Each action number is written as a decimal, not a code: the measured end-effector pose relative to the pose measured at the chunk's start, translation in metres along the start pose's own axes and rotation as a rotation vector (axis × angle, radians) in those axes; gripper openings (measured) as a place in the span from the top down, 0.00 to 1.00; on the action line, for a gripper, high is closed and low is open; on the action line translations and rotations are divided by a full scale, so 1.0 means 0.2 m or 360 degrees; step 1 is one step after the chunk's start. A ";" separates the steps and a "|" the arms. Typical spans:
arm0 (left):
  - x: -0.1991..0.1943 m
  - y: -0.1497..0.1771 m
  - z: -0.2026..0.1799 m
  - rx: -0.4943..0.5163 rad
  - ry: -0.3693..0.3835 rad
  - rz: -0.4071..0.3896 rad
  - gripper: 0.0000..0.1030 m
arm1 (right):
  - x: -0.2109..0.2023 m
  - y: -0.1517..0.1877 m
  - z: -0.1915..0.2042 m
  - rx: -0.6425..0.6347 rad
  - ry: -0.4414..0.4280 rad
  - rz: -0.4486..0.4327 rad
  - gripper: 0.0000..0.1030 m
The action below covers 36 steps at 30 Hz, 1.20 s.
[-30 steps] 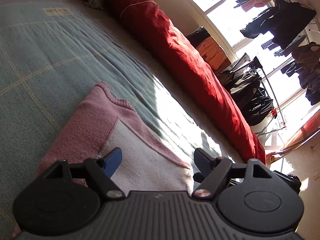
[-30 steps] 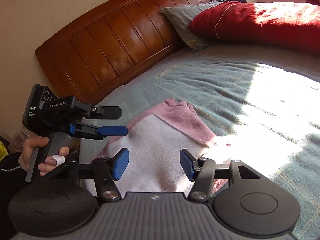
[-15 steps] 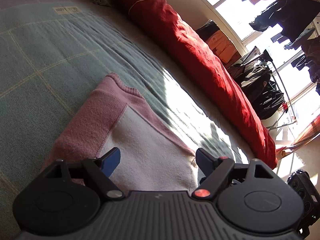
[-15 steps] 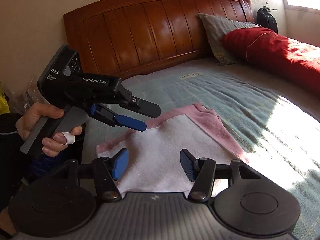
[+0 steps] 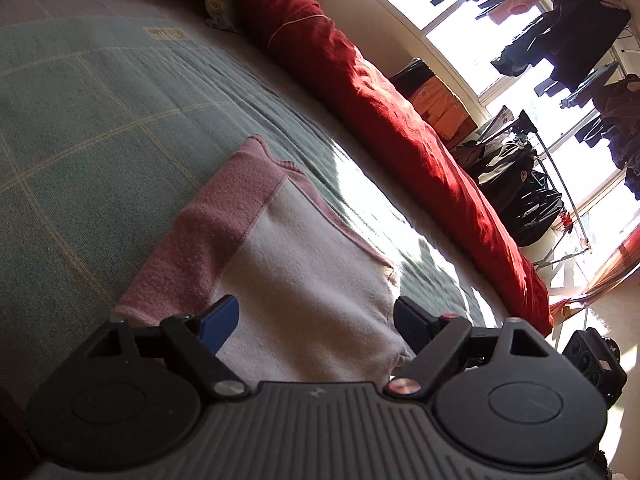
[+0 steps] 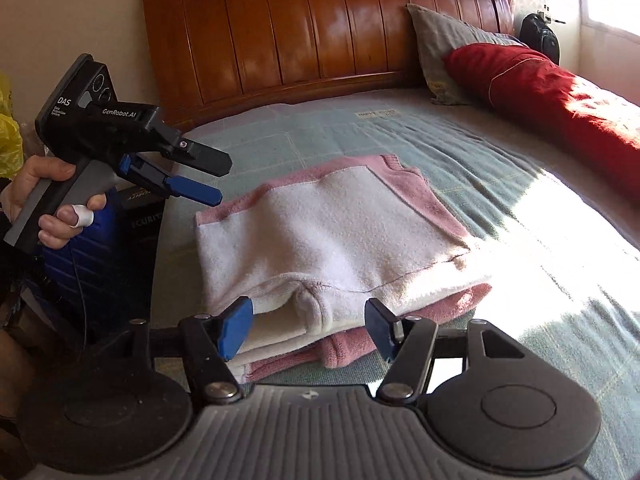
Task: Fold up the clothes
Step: 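Raise both open tools away from the folded sweater stack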
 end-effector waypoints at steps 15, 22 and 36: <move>0.08 0.15 0.48 -0.0554 0.0121 -0.0478 0.07 | -0.33 0.26 -0.01 0.0309 -0.0008 -0.0103 0.30; 0.09 0.11 0.43 -0.0531 0.0174 -0.0515 0.05 | -0.32 0.25 0.01 0.0364 -0.0061 -0.0139 0.29; 0.09 0.11 0.39 -0.0490 0.0290 -0.0674 0.06 | -0.30 0.33 0.02 0.0394 -0.0077 -0.0086 0.26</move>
Point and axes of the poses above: each gripper's, at about its wrist camera, not at the fingertips, and x roughly the way its jaws point, z to its left, y to its underside, the point moved 9 cm from there along x, roughly the way its jaws point, and after that the axes turned 6 degrees about z, right-handed, at the moved point
